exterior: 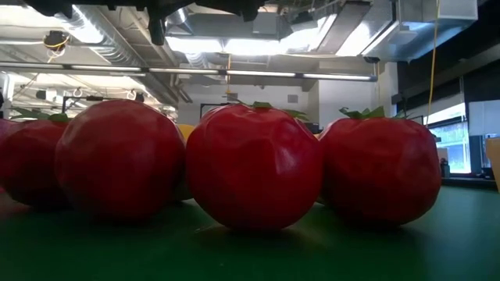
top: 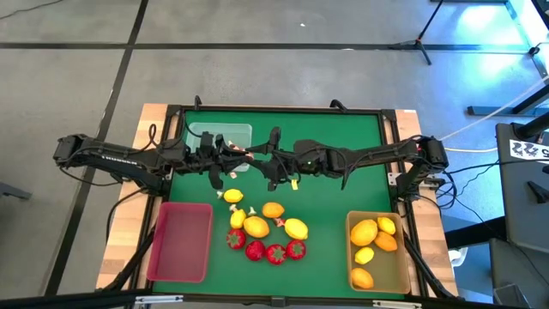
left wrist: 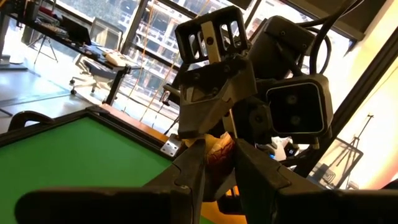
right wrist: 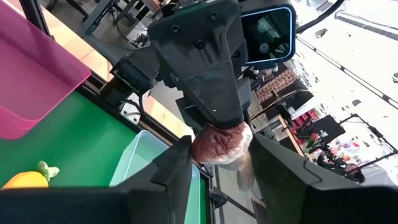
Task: Sort produce into baskets
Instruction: Put the brown mushroom into the transparent bin
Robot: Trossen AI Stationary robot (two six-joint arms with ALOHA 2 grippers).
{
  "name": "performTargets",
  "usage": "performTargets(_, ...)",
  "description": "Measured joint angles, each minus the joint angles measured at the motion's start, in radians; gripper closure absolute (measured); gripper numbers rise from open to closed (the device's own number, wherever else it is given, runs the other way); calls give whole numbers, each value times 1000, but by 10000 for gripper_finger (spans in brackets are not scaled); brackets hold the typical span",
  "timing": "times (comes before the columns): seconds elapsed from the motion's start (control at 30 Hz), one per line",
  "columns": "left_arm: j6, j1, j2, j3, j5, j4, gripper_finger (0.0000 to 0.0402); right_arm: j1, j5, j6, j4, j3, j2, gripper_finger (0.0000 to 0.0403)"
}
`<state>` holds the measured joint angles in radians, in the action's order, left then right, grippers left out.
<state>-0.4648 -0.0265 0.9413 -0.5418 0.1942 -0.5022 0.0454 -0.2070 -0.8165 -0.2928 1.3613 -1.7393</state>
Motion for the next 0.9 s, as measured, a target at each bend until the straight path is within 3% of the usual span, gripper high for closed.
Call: performTargets(0.9, 0, 0, 0, 0, 0, 4, 325, 0, -20, 0, -3, -1, 0, 252)
